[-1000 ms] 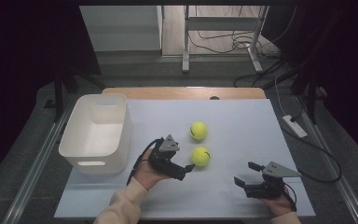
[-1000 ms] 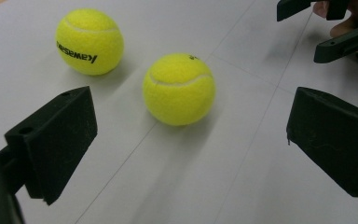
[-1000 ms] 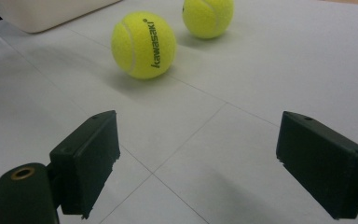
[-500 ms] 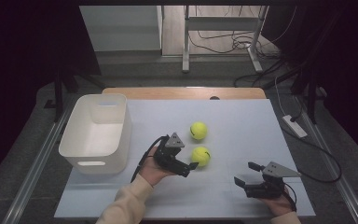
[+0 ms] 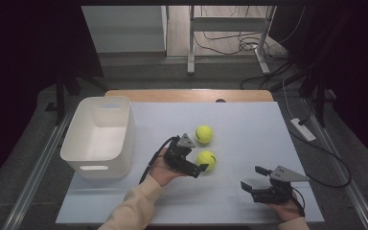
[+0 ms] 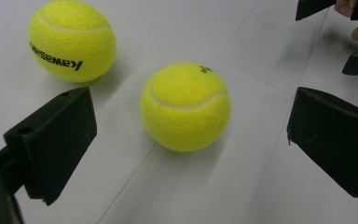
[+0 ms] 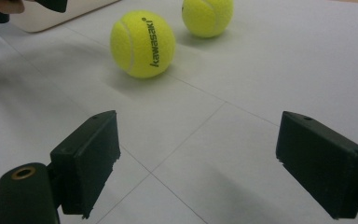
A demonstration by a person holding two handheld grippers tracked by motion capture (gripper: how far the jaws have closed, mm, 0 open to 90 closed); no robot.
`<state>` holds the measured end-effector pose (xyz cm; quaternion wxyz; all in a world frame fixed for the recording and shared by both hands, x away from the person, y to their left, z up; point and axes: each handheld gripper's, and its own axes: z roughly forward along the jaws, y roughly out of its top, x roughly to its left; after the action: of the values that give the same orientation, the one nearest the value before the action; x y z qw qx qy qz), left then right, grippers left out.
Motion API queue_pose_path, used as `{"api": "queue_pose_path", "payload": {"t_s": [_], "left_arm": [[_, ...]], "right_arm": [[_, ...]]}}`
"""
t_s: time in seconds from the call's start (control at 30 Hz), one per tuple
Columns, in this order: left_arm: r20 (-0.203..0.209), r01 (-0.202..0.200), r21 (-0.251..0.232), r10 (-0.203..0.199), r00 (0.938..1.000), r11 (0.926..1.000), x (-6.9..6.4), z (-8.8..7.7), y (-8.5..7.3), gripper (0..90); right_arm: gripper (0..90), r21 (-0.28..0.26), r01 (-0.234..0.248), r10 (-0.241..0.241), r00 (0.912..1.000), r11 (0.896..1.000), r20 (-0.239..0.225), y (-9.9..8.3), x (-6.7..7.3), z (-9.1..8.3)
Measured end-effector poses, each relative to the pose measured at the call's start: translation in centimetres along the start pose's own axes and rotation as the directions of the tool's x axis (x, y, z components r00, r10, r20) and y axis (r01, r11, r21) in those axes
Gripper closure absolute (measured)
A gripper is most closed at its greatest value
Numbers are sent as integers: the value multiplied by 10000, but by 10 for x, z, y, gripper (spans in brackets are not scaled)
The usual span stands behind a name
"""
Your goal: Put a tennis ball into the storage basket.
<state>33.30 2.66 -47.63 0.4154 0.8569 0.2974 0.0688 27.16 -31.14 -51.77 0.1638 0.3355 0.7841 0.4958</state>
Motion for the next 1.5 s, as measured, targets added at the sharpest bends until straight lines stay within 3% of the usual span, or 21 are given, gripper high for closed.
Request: {"api": "queue_pose_path", "payload": {"t_s": [0.77,1.23,1.5], "left_arm": [[176,153,556,-163,9997,9983,4,27,11,19],[94,34,974,-43,9999,9952,5,41,10,18],[147,151,1110,-168,9998,9937,6,49,8,18]], "right_arm": [[134,-23,7,-7,10000,10000,4,0,-1,0],[135,26,45,-45,10000,10000,65,0,-1,0],[135,42,44,-44,10000,10000,61,0,-1,0]]}}
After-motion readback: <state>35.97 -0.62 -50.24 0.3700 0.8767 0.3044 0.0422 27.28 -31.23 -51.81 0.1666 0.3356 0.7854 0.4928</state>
